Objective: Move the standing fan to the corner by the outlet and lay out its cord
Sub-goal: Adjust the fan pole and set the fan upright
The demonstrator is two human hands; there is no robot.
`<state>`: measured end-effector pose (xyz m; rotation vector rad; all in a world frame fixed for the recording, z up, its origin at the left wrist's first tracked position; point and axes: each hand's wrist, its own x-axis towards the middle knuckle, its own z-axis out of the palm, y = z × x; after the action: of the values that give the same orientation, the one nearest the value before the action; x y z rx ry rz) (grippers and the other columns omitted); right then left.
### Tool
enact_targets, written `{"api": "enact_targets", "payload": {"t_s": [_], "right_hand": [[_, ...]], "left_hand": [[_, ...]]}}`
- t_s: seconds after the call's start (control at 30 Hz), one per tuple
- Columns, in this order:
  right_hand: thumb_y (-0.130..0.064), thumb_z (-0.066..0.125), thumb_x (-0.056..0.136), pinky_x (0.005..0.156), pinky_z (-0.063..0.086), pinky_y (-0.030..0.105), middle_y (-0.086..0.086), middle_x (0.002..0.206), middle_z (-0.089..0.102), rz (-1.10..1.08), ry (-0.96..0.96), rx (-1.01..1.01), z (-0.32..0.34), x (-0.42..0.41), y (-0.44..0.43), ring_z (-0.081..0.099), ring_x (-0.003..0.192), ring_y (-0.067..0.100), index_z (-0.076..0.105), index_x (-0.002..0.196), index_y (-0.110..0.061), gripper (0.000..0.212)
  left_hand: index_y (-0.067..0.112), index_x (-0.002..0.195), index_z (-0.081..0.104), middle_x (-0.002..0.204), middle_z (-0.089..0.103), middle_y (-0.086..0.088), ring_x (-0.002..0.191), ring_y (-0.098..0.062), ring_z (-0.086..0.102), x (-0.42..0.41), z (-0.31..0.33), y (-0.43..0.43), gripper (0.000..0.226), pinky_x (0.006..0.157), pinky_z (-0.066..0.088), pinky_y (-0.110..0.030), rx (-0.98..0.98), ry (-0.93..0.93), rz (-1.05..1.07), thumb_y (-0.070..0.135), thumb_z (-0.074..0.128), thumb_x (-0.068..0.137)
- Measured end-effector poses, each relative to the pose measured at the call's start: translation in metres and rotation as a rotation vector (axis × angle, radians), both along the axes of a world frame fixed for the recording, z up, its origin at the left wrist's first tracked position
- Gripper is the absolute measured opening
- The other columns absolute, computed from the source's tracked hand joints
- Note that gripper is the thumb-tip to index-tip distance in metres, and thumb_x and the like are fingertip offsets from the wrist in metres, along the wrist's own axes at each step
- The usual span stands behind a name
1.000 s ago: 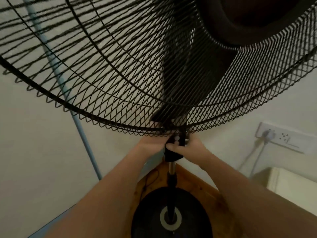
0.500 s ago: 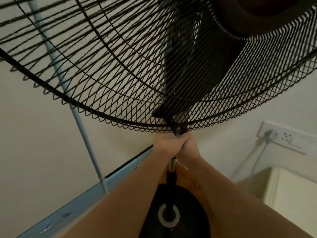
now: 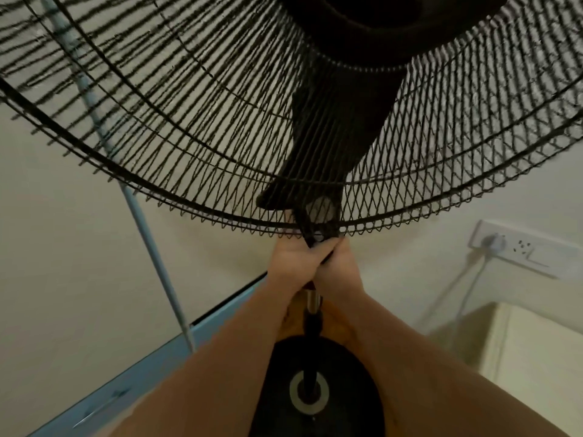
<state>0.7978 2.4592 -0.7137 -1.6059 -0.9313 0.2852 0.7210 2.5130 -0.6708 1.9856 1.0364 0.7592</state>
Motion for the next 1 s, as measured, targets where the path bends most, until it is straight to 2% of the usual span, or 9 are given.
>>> {"api": "enact_targets", "payload": {"t_s": [0.1, 0.23, 0.37, 0.47, 0.57, 0.67, 0.8, 0.93, 1.0], "right_hand": [[-0.027, 0.071, 0.084, 0.044, 0.042, 0.007, -0.014, 0.091, 0.060, -0.011, -0.059, -0.030, 0.001, 0.001, -0.002, 0.057, 0.073, -0.019, 0.051, 0.113, -0.019, 0.036], [-0.033, 0.070, 0.081, 0.044, 0.039, 0.009, -0.018, 0.089, 0.059, -0.086, -0.073, -0.081, 0.002, -0.001, 0.000, 0.057, 0.066, -0.010, 0.052, 0.111, -0.024, 0.036], [-0.030, 0.069, 0.081, 0.045, 0.040, 0.010, -0.015, 0.089, 0.058, -0.091, -0.077, -0.067, -0.001, -0.003, 0.001, 0.059, 0.072, -0.009, 0.052, 0.106, -0.023, 0.031], [-0.033, 0.066, 0.081, 0.048, 0.039, 0.015, -0.014, 0.091, 0.056, -0.139, -0.101, -0.100, 0.000, -0.005, 0.001, 0.055, 0.071, -0.002, 0.052, 0.107, -0.023, 0.031], [-0.034, 0.063, 0.080, 0.047, 0.035, 0.016, -0.014, 0.087, 0.051, -0.171, -0.116, -0.125, 0.000, -0.008, 0.000, 0.052, 0.069, -0.002, 0.049, 0.101, -0.025, 0.027], [-0.032, 0.062, 0.078, 0.046, 0.036, 0.019, -0.008, 0.088, 0.052, -0.183, -0.102, -0.145, -0.001, -0.010, 0.001, 0.053, 0.069, 0.002, 0.045, 0.095, -0.025, 0.025], [-0.029, 0.066, 0.078, 0.047, 0.041, 0.021, -0.007, 0.089, 0.055, -0.194, -0.087, -0.145, -0.002, -0.010, 0.002, 0.056, 0.069, 0.004, 0.047, 0.096, -0.023, 0.026], [-0.029, 0.066, 0.078, 0.055, 0.051, 0.032, -0.004, 0.093, 0.058, -0.208, -0.074, -0.122, -0.001, -0.012, 0.002, 0.061, 0.077, 0.014, 0.050, 0.102, -0.020, 0.030], [-0.026, 0.065, 0.079, 0.062, 0.058, 0.042, -0.002, 0.095, 0.059, -0.215, -0.073, -0.115, -0.002, -0.013, 0.002, 0.062, 0.081, 0.018, 0.049, 0.103, -0.020, 0.030]], "left_hand": [[0.031, 0.136, 0.057, 0.131, 0.064, 0.008, 0.124, -0.015, 0.055, -0.003, 0.000, 0.002, 0.061, 0.100, 0.040, -0.021, 0.002, -0.007, -0.034, 0.057, 0.070, 0.082], [0.031, 0.145, 0.046, 0.141, 0.053, 0.010, 0.132, -0.012, 0.045, -0.006, 0.004, 0.004, 0.069, 0.105, 0.030, -0.018, 0.036, 0.037, -0.094, 0.056, 0.068, 0.085], [0.030, 0.139, 0.053, 0.116, 0.055, 0.022, 0.115, 0.001, 0.048, -0.010, 0.006, 0.004, 0.062, 0.080, 0.031, -0.002, -0.042, -0.014, -0.074, 0.051, 0.073, 0.083], [0.029, 0.138, 0.056, 0.127, 0.062, 0.010, 0.116, -0.011, 0.055, -0.011, 0.008, 0.006, 0.059, 0.060, 0.037, -0.001, -0.055, 0.044, -0.103, 0.055, 0.068, 0.086], [0.030, 0.134, 0.058, 0.117, 0.062, 0.010, 0.087, 0.001, 0.054, -0.013, 0.009, 0.008, 0.052, 0.055, 0.038, -0.001, -0.040, 0.076, -0.137, 0.055, 0.065, 0.089], [0.029, 0.134, 0.059, 0.108, 0.062, 0.014, 0.090, -0.003, 0.055, -0.014, 0.009, 0.011, 0.051, 0.052, 0.037, 0.003, -0.077, 0.039, -0.151, 0.050, 0.068, 0.088], [0.027, 0.131, 0.060, 0.087, 0.056, 0.018, 0.071, 0.006, 0.046, -0.015, 0.010, 0.011, 0.052, 0.052, 0.037, 0.002, -0.030, 0.083, -0.139, 0.054, 0.067, 0.088], [0.031, 0.131, 0.061, 0.114, 0.066, 0.008, 0.105, -0.013, 0.060, -0.016, 0.010, 0.016, 0.051, 0.067, 0.038, -0.008, 0.036, 0.135, -0.168, 0.059, 0.063, 0.088], [0.033, 0.131, 0.060, 0.105, 0.060, 0.013, 0.103, -0.008, 0.056, -0.017, 0.010, 0.017, 0.050, 0.063, 0.033, -0.002, 0.063, 0.122, -0.190, 0.058, 0.064, 0.088]]}}
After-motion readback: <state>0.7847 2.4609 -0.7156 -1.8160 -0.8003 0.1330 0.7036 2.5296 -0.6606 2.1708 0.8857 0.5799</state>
